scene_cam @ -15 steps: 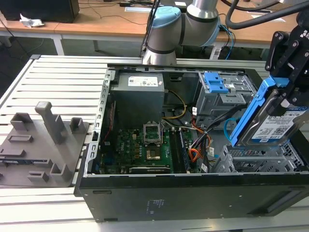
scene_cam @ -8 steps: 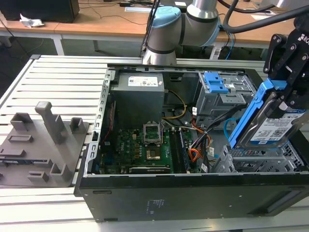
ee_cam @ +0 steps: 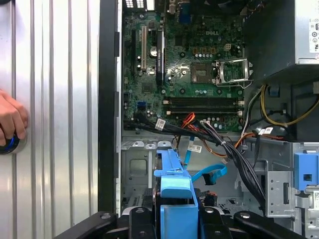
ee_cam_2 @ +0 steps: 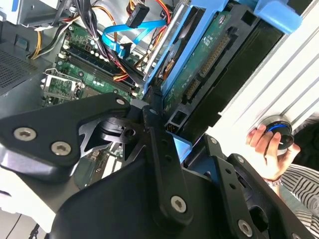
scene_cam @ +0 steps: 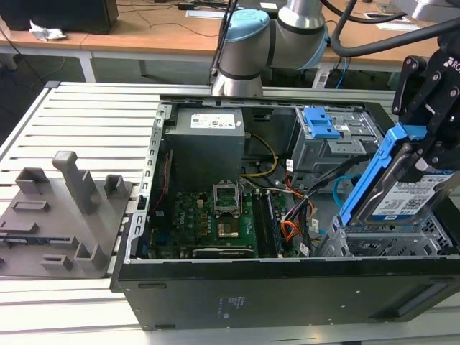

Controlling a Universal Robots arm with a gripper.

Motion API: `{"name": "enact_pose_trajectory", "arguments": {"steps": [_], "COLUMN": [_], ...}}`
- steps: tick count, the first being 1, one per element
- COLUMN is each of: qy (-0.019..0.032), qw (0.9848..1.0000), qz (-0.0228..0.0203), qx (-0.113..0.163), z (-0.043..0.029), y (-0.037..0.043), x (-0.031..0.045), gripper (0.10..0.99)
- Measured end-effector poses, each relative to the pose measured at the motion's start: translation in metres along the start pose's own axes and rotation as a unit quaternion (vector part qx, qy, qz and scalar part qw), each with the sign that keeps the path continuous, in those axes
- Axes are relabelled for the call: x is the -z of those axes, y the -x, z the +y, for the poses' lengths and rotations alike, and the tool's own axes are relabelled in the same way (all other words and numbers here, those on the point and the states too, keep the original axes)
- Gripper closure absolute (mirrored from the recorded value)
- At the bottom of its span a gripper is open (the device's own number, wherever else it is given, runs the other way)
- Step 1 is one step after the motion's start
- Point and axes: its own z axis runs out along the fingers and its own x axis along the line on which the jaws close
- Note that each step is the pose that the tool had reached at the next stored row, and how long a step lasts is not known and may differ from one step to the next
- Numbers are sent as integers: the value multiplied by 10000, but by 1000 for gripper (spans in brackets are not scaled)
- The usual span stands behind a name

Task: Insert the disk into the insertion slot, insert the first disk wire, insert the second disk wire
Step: 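Insert the disk into the insertion slot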

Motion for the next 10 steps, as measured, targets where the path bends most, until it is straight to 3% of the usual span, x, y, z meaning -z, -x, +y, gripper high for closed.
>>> {"name": "enact_pose_trajectory", "arguments": {"steps": [10], "qy": [0], "qw": [10000], "qz": [1], "qx": [0], "z": [-7], "y": [-4], "x": [-186], "gripper": [722]}}
